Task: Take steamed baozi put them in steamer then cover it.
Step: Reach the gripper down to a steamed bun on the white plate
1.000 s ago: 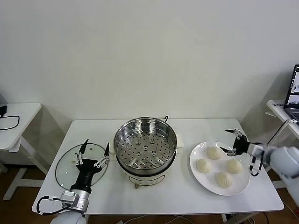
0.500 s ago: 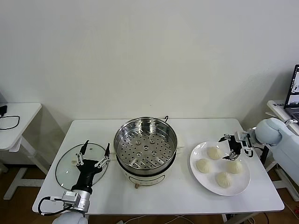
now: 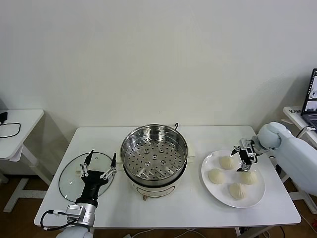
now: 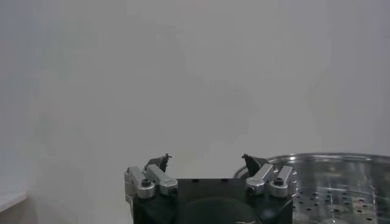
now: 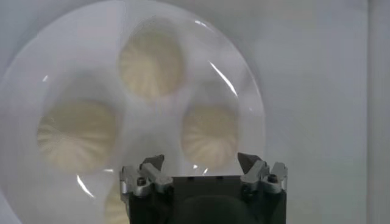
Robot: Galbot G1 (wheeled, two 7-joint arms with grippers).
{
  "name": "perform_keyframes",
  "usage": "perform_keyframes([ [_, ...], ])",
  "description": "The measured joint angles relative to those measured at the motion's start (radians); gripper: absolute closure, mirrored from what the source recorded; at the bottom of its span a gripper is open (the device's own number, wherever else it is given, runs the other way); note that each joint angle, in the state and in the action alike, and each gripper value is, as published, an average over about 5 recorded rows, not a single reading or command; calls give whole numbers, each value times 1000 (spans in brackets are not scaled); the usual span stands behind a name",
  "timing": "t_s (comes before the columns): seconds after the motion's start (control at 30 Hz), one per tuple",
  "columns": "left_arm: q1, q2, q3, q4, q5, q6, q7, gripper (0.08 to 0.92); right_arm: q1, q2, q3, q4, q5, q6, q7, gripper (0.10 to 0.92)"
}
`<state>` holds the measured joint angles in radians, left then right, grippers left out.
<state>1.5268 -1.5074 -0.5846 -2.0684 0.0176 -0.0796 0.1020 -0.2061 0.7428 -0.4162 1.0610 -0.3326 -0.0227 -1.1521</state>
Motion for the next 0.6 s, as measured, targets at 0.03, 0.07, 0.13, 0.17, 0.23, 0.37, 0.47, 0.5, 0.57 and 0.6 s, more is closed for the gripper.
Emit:
perform_keyframes([
  [0.03,0,0,-1,0,1,0,0,177,0,5,1,-5,-5,1,2,203],
  [0.07,0,0,-3,0,1,-1,0,177,0,10,2,-10,-10,1,3,203],
  [0.13,0,0,-4,0,2,-1,0,177,-1,19,4,-16,-19,2,6,203],
  [0.17,0,0,-5,0,2,-1,0,177,-2,22,6,-18,-22,2,7,203],
  [0.23,0,0,-5,0,2,-2,0,177,-5,29,9,-21,-27,3,10,203],
  [0.37,-1,-1,-4,0,4,-4,0,177,-10,37,13,-22,-31,3,14,207],
  [0.47,0,-1,-6,-1,5,-4,0,177,-14,38,14,-22,-35,3,17,229],
  [0.5,0,-1,-6,-1,5,-5,0,177,-15,39,15,-23,-36,3,18,240],
  [0.57,0,-2,-7,-1,5,-6,0,177,-16,40,17,-23,-38,4,19,279],
  [0.6,0,-2,-7,-1,5,-6,0,177,-17,41,18,-23,-39,4,20,298],
])
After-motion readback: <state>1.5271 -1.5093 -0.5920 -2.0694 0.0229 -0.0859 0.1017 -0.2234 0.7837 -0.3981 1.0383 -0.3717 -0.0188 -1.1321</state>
